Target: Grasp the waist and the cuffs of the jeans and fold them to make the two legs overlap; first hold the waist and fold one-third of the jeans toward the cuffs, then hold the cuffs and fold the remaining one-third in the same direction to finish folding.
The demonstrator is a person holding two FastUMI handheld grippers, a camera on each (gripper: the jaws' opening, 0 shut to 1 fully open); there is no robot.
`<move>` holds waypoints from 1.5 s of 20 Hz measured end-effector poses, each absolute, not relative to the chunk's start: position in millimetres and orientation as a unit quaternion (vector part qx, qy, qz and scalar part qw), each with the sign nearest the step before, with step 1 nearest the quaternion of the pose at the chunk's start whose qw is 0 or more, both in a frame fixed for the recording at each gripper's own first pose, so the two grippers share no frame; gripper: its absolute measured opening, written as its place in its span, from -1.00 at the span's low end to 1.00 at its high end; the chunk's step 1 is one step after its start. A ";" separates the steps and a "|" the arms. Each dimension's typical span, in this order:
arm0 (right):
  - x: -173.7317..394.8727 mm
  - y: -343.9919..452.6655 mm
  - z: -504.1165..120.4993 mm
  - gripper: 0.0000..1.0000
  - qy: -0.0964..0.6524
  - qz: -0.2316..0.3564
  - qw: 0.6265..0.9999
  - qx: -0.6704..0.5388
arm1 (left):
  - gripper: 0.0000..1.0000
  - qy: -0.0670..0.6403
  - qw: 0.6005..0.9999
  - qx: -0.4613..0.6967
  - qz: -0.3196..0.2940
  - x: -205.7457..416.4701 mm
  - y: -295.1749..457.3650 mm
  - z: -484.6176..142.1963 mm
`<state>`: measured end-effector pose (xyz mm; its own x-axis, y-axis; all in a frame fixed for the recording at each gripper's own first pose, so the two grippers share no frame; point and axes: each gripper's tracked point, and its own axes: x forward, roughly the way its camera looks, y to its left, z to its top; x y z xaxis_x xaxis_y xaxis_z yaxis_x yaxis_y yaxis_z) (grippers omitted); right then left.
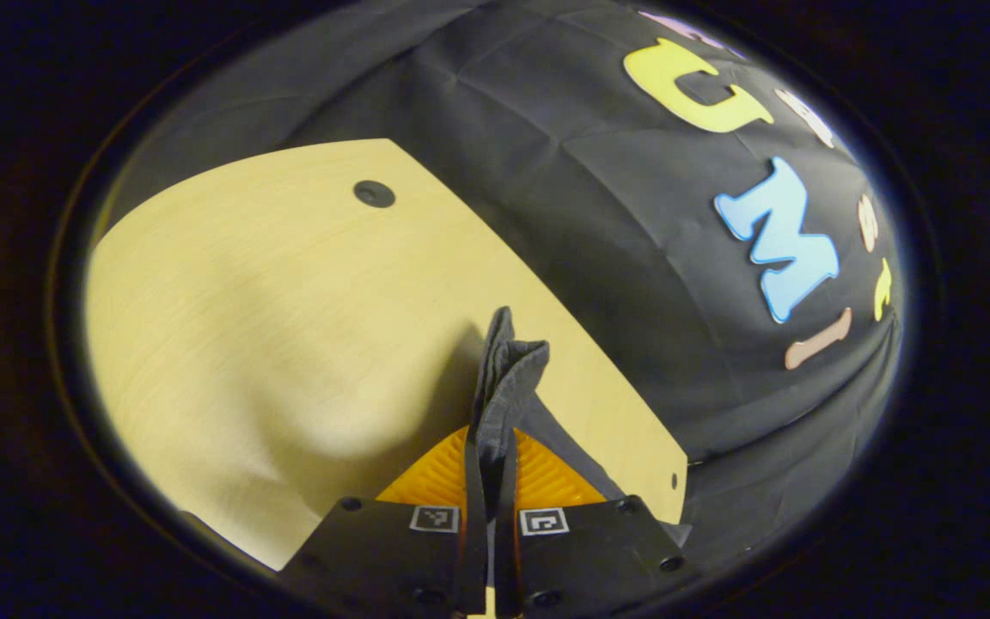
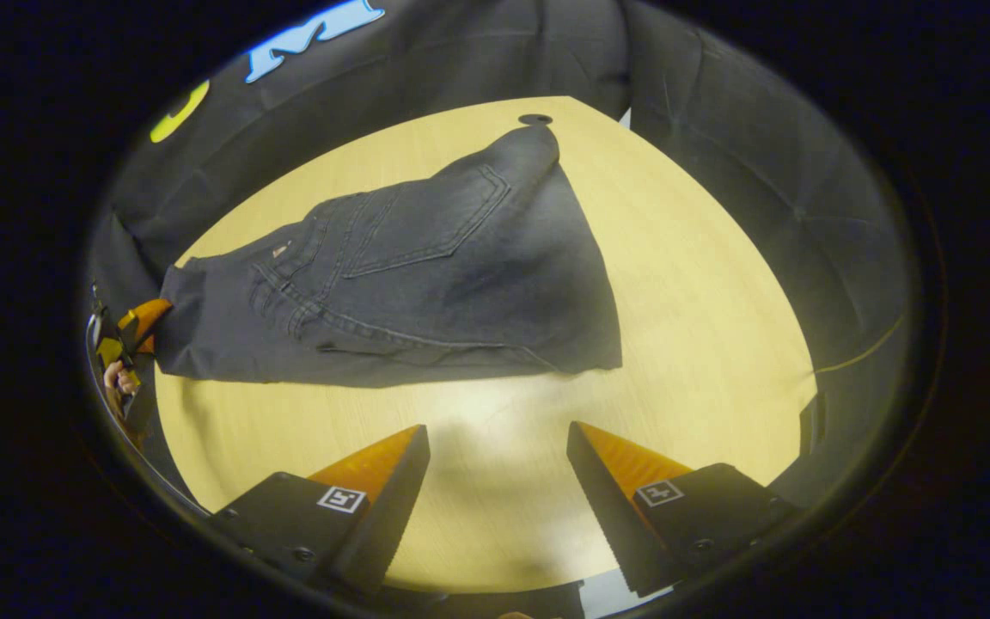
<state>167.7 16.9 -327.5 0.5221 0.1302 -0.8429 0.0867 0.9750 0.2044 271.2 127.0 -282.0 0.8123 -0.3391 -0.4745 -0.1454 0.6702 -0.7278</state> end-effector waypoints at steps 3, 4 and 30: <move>166.6 16.4 -326.8 0.94 0.481 0.021 0.869 0.112 | -0.77 0.297 0.862 -0.395 -0.114 263.5 68.4 -247.9; 164.9 14.9 -326.6 0.94 0.478 0.023 0.871 0.114 | -0.77 0.296 0.858 -0.396 -0.137 260.8 44.4 -235.3; 126.4 -93.0 -320.1 0.94 0.445 0.096 0.856 0.244 | -0.35 0.478 0.813 -0.232 -0.236 107.0 -402.2 -336.2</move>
<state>126.4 -93.0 -320.1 0.5861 0.3807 -0.7152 0.0533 0.8627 0.5029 107.0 -402.2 -336.2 0.4309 -0.6058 -0.6689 0.1615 0.7810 -0.6033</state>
